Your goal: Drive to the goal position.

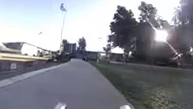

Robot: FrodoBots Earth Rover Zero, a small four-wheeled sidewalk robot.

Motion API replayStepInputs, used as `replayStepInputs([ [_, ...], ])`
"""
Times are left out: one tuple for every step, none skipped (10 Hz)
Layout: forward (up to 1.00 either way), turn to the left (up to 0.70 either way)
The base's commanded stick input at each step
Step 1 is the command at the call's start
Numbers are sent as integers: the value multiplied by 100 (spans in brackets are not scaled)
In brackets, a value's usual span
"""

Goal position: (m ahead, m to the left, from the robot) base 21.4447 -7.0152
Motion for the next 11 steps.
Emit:
replayStepInputs([
  [100,0],
  [100,0],
  [100,0],
  [100,40],
  [100,40],
  [100,0],
  [100,0],
  [100,0],
  [100,0],
  [100,0],
  [100,0],
])
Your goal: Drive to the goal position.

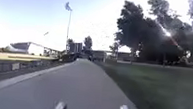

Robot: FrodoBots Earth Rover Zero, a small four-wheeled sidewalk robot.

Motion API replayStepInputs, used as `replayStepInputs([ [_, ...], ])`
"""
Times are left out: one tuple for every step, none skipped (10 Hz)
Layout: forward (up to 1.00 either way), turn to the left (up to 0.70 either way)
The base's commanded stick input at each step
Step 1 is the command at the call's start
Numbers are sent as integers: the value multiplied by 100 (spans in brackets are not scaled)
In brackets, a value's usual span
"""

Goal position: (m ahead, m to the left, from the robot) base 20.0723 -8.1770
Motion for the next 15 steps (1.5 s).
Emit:
replayStepInputs([
  [100,0],
  [100,0],
  [100,0],
  [100,0],
  [100,0],
  [100,0],
  [100,0],
  [100,0],
  [100,0],
  [100,0],
  [100,0],
  [100,0],
  [100,0],
  [100,0],
  [100,0],
])
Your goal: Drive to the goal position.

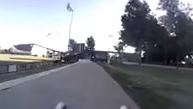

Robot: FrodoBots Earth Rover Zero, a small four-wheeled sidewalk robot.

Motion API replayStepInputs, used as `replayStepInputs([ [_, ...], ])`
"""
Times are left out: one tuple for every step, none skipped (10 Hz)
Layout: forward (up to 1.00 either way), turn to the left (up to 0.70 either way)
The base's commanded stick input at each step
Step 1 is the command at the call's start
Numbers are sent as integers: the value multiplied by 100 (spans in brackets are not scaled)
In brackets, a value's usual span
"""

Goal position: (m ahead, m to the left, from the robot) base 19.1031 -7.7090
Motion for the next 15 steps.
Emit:
replayStepInputs([
  [100,0],
  [100,0],
  [100,0],
  [100,0],
  [100,0],
  [100,0],
  [100,0],
  [100,0],
  [100,0],
  [100,0],
  [100,0],
  [100,0],
  [100,0],
  [100,0],
  [100,0],
])
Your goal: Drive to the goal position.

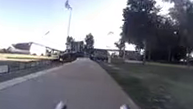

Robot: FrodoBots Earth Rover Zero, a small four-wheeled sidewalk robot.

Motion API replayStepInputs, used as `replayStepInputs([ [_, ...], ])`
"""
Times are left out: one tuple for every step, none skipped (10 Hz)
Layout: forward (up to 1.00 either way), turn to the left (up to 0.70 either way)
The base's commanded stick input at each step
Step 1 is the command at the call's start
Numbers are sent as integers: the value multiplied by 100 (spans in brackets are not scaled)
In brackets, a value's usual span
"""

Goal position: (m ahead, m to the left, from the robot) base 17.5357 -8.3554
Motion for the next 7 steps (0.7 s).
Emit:
replayStepInputs([
  [100,1],
  [100,20],
  [100,39],
  [100,0],
  [100,0],
  [100,0],
  [100,0],
])
